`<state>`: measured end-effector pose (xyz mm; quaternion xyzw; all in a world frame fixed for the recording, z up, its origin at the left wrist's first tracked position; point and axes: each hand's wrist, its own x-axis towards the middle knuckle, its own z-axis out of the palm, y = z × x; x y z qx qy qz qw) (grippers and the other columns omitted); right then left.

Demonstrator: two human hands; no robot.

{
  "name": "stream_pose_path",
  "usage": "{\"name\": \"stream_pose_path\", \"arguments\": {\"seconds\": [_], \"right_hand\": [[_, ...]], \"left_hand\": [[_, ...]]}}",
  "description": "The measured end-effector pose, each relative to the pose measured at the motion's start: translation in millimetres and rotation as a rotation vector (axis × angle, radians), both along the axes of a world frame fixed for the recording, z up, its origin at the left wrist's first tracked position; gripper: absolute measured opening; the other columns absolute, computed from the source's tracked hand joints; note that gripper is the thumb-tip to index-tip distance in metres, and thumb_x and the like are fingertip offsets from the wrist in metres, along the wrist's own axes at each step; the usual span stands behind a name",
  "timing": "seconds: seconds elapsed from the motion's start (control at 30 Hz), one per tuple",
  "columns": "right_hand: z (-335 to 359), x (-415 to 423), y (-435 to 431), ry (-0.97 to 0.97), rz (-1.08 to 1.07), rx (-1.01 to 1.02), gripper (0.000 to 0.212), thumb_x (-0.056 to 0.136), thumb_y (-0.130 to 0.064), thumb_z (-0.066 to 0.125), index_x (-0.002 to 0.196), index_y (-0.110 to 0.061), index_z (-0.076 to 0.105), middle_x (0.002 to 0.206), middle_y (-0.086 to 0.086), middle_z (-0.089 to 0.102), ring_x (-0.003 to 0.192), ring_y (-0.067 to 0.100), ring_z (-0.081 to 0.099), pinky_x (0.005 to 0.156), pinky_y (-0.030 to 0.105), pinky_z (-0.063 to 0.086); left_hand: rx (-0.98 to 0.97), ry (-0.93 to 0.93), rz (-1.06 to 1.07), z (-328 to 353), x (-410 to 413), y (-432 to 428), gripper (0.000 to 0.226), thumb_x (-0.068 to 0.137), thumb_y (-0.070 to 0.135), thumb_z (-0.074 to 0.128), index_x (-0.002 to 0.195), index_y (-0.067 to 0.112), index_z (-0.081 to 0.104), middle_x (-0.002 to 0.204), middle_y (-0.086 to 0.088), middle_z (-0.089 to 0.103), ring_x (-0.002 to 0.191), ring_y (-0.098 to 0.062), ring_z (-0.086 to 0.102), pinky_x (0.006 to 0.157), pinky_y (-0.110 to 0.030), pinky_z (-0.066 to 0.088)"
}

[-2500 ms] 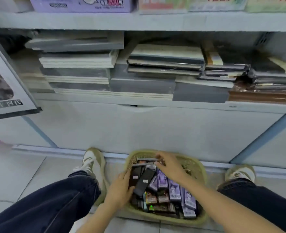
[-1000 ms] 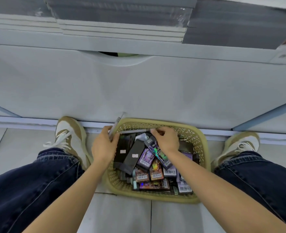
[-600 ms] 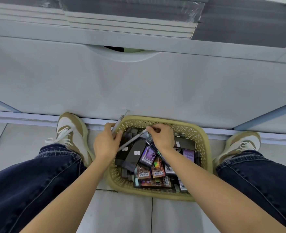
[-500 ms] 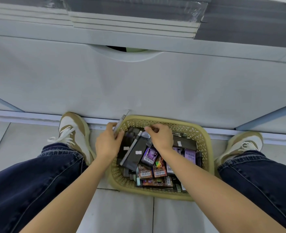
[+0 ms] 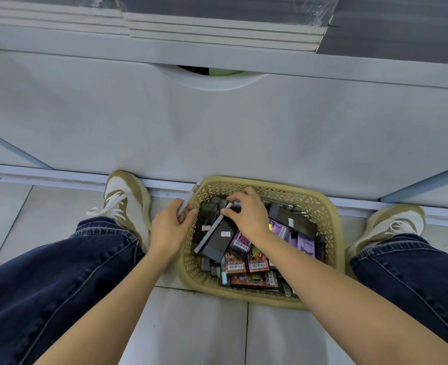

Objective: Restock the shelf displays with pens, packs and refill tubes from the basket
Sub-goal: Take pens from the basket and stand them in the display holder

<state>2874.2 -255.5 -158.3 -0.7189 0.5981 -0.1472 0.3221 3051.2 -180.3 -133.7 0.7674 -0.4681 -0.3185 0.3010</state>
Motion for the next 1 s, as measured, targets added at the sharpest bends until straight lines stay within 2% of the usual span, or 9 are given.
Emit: {"name": "stream_pose_path", "arguments": {"seconds": [0.13,0.27,0.37,0.43,0.57,0.67,0.73,0.83,1.0], "right_hand": [[-1.0,2.1,4.3,0.095,0.019,-0.075,0.048,0.077,-0.046,0.076,0.111,-0.013,0.067,0.109,0.001,0.052,0.103,0.019,0.051,0.084,0.03,0.043],[0.6,2.0,1.7,0.058,0.011,-0.007,0.043,0.074,-0.04,0.08,0.104,-0.012,0.066,0.109,0.002,0.05,0.103,0.018,0.048,0.085,0.031,0.041],[4.4,-4.7,-0.9,-0.094,-0.027,0.103,0.032,0.072,-0.03,0.083,0.092,-0.012,0.066,0.101,-0.002,0.049,0.093,0.013,0.047,0.081,0.029,0.04],[10.9,-11.4,-3.1,-0.285,-0.044,0.2,0.021,0.076,-0.021,0.081,0.086,-0.012,0.065,0.092,-0.005,0.058,0.081,0.01,0.055,0.076,0.027,0.044],[32.1,-24.7,-8.1,-0.563,-0.01,0.344,0.011,0.081,-0.012,0.076,0.084,-0.009,0.066,0.081,0.007,0.071,0.071,0.015,0.067,0.072,0.028,0.056],[49.3,-24.9,-3.2,-0.684,-0.006,0.414,0.011,0.082,-0.011,0.075,0.086,-0.008,0.065,0.082,0.01,0.072,0.069,0.015,0.066,0.069,0.027,0.056],[57.5,-26.7,6.1,-0.717,0.003,0.401,0.012,0.083,-0.011,0.074,0.091,-0.009,0.065,0.087,0.013,0.073,0.072,0.017,0.067,0.072,0.03,0.056],[57.9,-38.1,30.9,-0.582,0.121,0.373,0.022,0.085,-0.015,0.072,0.105,-0.011,0.064,0.094,0.011,0.07,0.076,0.016,0.065,0.076,0.029,0.054],[36.8,-41.7,68.2,-0.006,0.67,0.284,0.024,0.084,-0.015,0.072,0.108,-0.02,0.073,0.082,-0.005,0.051,0.072,0.009,0.046,0.067,0.026,0.038]], "left_hand": [[0.019,-0.002,-0.014,2.6,-0.7,2.2,0.006,0.092,0.029,0.063,0.088,0.025,0.061,0.06,0.004,0.05,0.054,-0.011,0.045,0.053,-0.027,0.041],[0.03,-0.002,-0.025,4.6,-1.3,6.0,0.005,0.092,0.028,0.063,0.089,0.025,0.061,0.059,0.005,0.05,0.053,-0.01,0.045,0.052,-0.025,0.038],[0.046,-0.02,-0.04,6.7,-1.9,7.9,0.006,0.092,0.029,0.062,0.09,0.024,0.061,0.064,0.001,0.055,0.057,-0.013,0.049,0.053,-0.026,0.039],[0.044,-0.026,-0.053,9.3,-3.9,9.5,0.009,0.091,0.034,0.064,0.086,0.027,0.061,0.067,-0.001,0.06,0.059,-0.014,0.052,0.053,-0.027,0.041],[0.072,-0.071,-0.123,17.4,-16.8,12.8,0.023,0.08,0.052,0.07,0.078,0.03,0.061,0.06,0.009,0.058,0.053,-0.008,0.05,0.05,-0.025,0.037],[0.102,0.137,-0.209,24.8,-26.6,15.2,0.022,0.084,0.044,0.071,0.087,0.023,0.064,0.066,0.007,0.061,0.059,-0.011,0.052,0.057,-0.029,0.042],[0.08,0.294,-0.223,29.6,-27.6,21.4,0.019,0.091,0.031,0.066,0.082,0.014,0.062,0.06,0.004,0.057,0.056,-0.013,0.049,0.056,-0.027,0.042],[0.071,0.447,-0.099,33.8,-20.8,36.8,0.025,0.098,0.025,0.054,0.086,0.006,0.064,0.055,0.001,0.049,0.051,-0.012,0.042,0.049,-0.021,0.037],[0.104,0.422,-0.085,32.4,-13.1,59.7,0.027,0.099,0.022,0.052,0.09,0.001,0.066,0.057,-0.002,0.047,0.045,-0.004,0.041,0.047,-0.014,0.036]]}}
